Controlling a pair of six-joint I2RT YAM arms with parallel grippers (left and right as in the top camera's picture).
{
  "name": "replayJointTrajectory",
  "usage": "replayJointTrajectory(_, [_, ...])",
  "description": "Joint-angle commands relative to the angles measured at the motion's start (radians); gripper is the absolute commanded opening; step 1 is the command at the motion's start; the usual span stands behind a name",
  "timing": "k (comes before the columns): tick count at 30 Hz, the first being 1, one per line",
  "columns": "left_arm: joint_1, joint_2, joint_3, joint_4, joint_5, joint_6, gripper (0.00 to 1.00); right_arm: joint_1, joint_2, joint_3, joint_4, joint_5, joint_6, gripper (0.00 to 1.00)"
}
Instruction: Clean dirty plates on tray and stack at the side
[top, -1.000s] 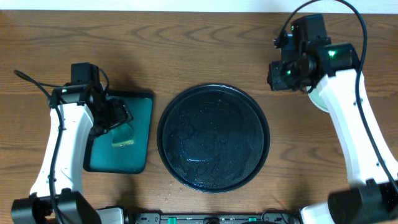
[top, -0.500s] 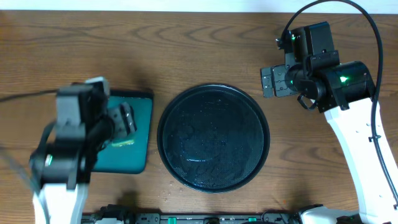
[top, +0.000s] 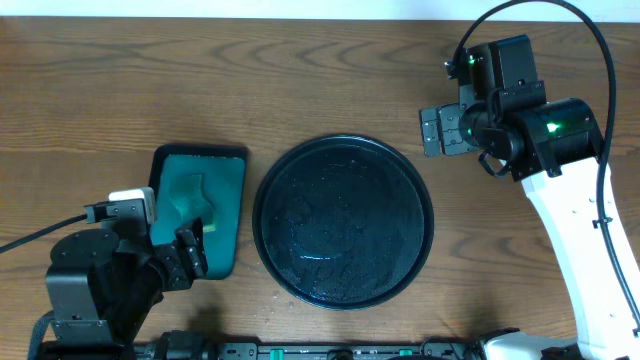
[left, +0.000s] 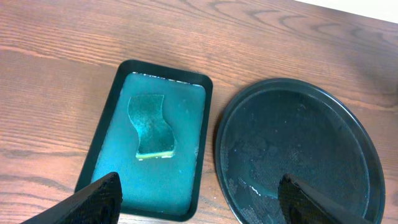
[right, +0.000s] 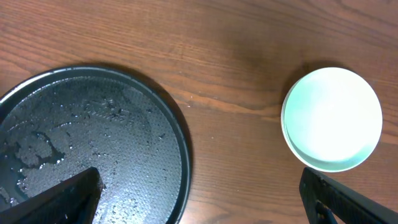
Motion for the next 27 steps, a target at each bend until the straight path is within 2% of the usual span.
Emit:
replayJointTrajectory(1, [-0.003,0.0,-0.002,0.001,-0.011,0.021,0.81,0.004,0.001,0.01,-0.001,0.009,-0.008,0.99])
replayJointTrajectory(22, [-0.003,0.0,-0.002,-0.019,-0.011,0.021,0.81,0.004,0.001,0.01,-0.001,0.009,-0.008,0.99])
replayJointTrajectory(27, [-0.003,0.0,-0.002,0.0,-0.027,0.052,0.81,0.004,0.001,0.01,-0.001,0.009,-0.008,0.99])
